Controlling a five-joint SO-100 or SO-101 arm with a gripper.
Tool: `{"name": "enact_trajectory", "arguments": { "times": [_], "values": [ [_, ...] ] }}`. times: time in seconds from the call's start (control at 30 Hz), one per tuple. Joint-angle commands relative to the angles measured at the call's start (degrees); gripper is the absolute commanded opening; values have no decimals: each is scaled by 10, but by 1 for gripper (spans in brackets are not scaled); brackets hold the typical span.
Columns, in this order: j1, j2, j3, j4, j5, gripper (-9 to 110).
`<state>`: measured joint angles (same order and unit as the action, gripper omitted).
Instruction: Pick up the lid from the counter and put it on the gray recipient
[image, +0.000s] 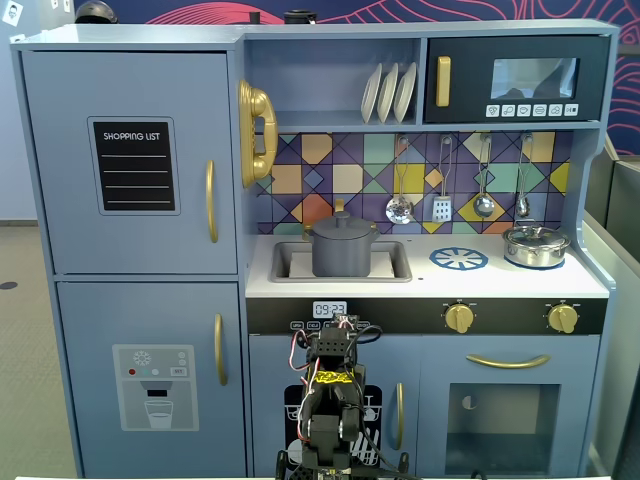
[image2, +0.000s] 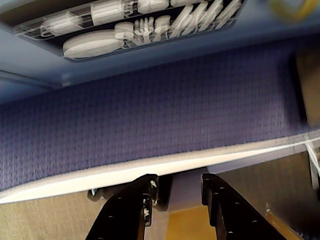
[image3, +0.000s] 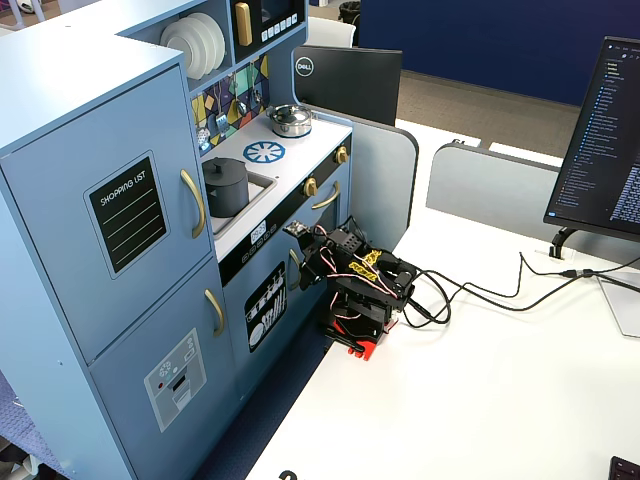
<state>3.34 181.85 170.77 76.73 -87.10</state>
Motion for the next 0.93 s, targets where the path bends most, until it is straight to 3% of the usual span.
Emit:
{"name": "enact_trajectory", "arguments": {
  "times": [0.0,0.13,0.9],
  "values": [
    [12,2,12,80,-39,1],
    [11,3,12,109,6,2],
    [10,3,12,109,5,7]
  ]
}}
